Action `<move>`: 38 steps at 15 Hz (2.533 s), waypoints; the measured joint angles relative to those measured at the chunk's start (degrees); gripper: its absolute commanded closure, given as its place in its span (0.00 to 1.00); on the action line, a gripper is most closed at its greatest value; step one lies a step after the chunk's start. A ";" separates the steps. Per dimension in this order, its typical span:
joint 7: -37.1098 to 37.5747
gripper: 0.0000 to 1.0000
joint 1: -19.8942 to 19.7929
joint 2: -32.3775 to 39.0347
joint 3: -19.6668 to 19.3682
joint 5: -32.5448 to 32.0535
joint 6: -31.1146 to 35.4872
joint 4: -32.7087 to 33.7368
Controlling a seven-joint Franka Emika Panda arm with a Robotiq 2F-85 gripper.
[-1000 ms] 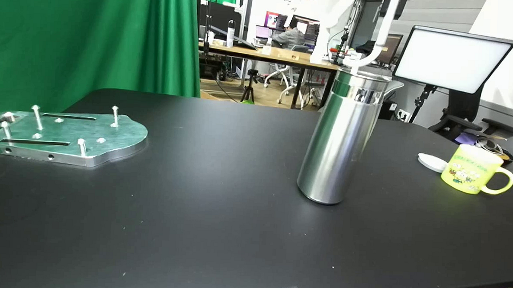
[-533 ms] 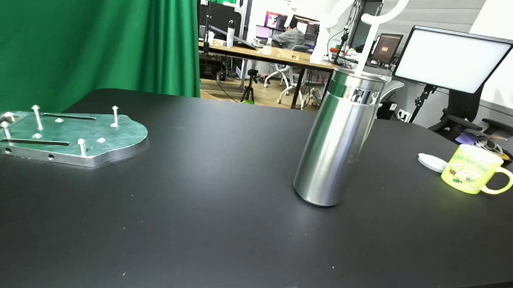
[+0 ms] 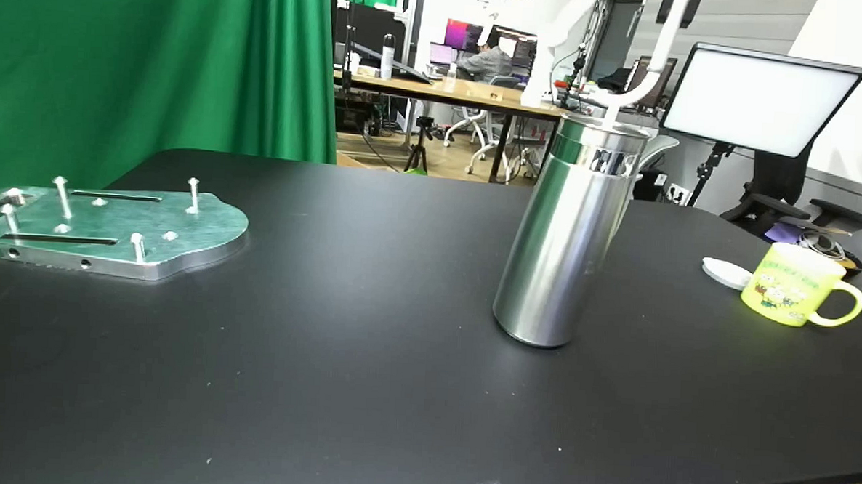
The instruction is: Scrub inside the flask with the brush
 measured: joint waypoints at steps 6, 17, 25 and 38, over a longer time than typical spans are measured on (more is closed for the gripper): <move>0.00 0.96 0.62 3.70 -0.02 -0.18 0.98 0.41; 0.06 0.96 2.38 -11.70 1.16 -0.83 -7.09 0.32; -0.12 0.96 -0.31 -3.84 -1.48 0.69 1.60 -1.65; 1.28 0.96 1.97 -5.00 1.19 -1.11 -3.52 -0.27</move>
